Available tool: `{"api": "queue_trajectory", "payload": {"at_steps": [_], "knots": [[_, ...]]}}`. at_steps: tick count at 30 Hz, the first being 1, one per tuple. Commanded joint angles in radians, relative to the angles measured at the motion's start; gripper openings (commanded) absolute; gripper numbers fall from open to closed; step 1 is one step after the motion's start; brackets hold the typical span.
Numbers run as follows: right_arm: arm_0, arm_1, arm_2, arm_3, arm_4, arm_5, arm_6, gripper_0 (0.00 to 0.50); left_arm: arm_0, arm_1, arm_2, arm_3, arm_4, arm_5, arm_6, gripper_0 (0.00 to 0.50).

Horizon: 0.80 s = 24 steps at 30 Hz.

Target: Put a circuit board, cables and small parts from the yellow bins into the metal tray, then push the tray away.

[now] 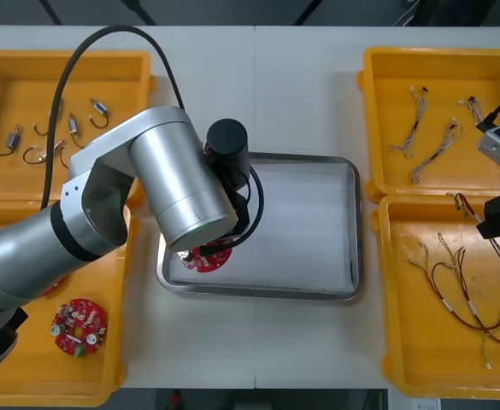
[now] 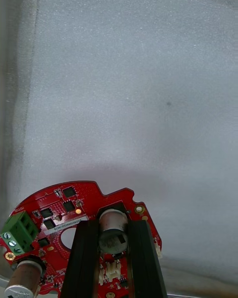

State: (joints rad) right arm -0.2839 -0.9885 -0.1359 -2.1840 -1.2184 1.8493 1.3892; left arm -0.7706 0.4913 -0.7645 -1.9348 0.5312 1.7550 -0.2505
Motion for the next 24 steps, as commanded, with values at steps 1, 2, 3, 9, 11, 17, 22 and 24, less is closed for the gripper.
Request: {"api": "queue_trajectory", "payload": {"at_steps": [1, 2, 3, 9, 11, 17, 22, 24], "knots": [[-0.024, 0.011, 0.002, -0.025, -0.009, 0.002, -0.019, 0.0, -0.039, -0.03, -0.018, 0.004, -0.02, -0.006, 0.04, 0.0], [-0.024, 0.011, 0.002, -0.025, -0.009, 0.002, -0.019, 0.0, -0.039, -0.031, -0.026, 0.005, -0.028, -0.008, 0.04, 0.0], [-0.024, 0.011, 0.002, -0.025, -0.009, 0.002, -0.019, 0.0, -0.038, -0.034, -0.035, 0.011, -0.039, -0.012, 0.04, 0.0], [-0.024, 0.011, 0.002, -0.025, -0.009, 0.002, -0.019, 0.0, -0.038, -0.04, -0.062, 0.053, -0.056, -0.055, 0.051, 0.002], [-0.024, 0.011, 0.002, -0.025, -0.009, 0.002, -0.019, 0.0, -0.038, -0.043, -0.062, 0.057, -0.056, -0.058, 0.056, 0.002], [-0.024, 0.011, 0.002, -0.025, -0.009, 0.002, -0.019, 0.0, -0.038, -0.046, -0.064, 0.057, -0.053, -0.065, 0.068, 0.039], [-0.024, 0.011, 0.002, -0.025, -0.009, 0.002, -0.019, 0.0, -0.038, -0.046, -0.067, 0.057, -0.054, -0.071, 0.073, 0.34], [-0.024, 0.011, 0.002, -0.025, -0.009, 0.002, -0.019, 0.0, -0.038, -0.048, -0.068, 0.059, -0.059, -0.072, 0.068, 0.409]]}}
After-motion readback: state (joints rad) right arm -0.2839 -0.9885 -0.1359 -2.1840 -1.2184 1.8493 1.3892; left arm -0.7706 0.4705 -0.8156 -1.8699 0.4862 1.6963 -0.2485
